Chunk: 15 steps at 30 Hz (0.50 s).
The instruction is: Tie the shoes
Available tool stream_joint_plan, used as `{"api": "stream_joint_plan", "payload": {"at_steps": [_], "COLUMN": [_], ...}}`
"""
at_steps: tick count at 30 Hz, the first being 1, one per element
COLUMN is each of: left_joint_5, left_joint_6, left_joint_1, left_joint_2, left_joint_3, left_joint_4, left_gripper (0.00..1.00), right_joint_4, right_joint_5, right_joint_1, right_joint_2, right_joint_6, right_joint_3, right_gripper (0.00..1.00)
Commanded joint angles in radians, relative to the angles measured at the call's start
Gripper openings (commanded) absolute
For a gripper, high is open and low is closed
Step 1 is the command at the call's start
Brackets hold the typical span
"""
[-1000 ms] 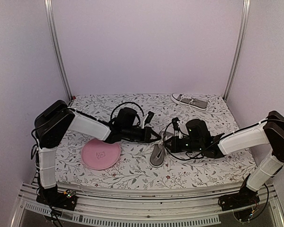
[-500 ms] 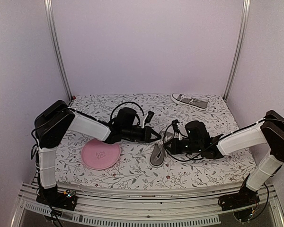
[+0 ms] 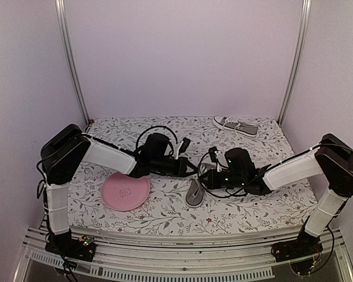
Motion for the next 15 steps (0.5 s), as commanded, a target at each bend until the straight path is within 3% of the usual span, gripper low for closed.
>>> {"api": "stream_joint_plan", "payload": {"at_steps": [1, 8, 12, 15], "left_joint_5": [-0.033, -0.084, -0.101, -0.121], "left_joint_6": [0.031, 0.066, 0.07, 0.074], "left_joint_1": [-0.005, -0.006, -0.007, -0.004], "left_joint_2": [-0.037, -0.065, -0.099, -0.126], "left_joint_3": [-0.006, -0.012, -0.023, -0.033], "left_joint_4": [-0.04, -0.098, -0.104, -0.102], "left_gripper": [0.0, 0.0, 0.22, 0.3], "right_joint_4": [0.029, 0.029, 0.029, 0.029], "right_joint_5": [-0.008, -0.007, -0.004, -0.002], "right_joint_1": [0.005, 0.006, 0.005, 0.005], "right_joint_2": [0.026, 0.034, 0.029, 0.022], "right_joint_6": [-0.011, -0.005, 0.0, 0.0], "right_joint_3": [0.039, 0.038, 0.028, 0.02], "right_gripper": [0.02, 0.02, 0.02, 0.02]}}
